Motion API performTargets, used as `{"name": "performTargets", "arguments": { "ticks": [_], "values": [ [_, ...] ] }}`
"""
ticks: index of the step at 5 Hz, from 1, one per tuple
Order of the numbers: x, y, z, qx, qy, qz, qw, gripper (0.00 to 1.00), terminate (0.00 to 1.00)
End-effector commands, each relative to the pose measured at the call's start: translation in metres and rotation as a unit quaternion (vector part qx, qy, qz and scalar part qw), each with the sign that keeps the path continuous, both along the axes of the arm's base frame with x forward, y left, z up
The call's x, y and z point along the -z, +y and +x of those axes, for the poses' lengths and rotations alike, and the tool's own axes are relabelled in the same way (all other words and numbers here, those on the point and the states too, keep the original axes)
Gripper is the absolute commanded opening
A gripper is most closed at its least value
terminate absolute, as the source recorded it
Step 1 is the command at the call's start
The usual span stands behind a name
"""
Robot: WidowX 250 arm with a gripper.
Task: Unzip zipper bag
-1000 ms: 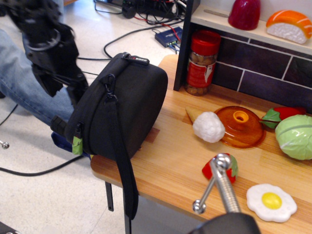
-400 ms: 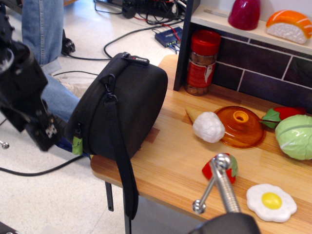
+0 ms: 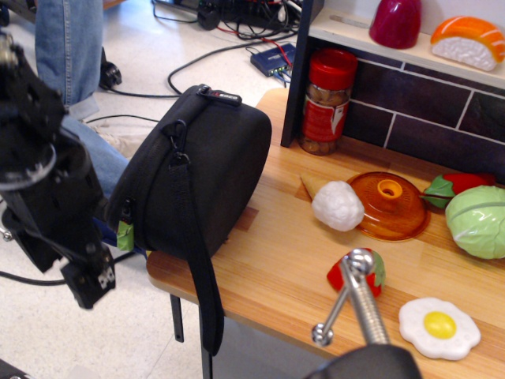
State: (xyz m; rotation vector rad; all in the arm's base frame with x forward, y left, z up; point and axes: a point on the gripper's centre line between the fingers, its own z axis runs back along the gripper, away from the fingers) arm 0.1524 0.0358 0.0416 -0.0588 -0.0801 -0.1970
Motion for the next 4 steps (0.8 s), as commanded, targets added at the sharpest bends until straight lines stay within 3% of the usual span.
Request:
{"name": "performTargets", "arguments": {
  "ticks": [1, 2, 3, 4],
  "values": [
    [-0.009, -0.013, 0.026, -0.032, -0.036, -0.002, 0.9988, 1.00, 0.00],
    [-0.015, -0.015, 0.036, -0.052, -0.044, -0.008, 0.9977, 1.00, 0.00],
    [-0.019, -0.017, 0.041, -0.058, -0.065, -0.002, 0.9962, 0.00, 0.00],
    [-0.021, -0.018, 0.044, -0.060, -0.064, -0.002, 0.9961, 0.00, 0.00]
  ]
}}
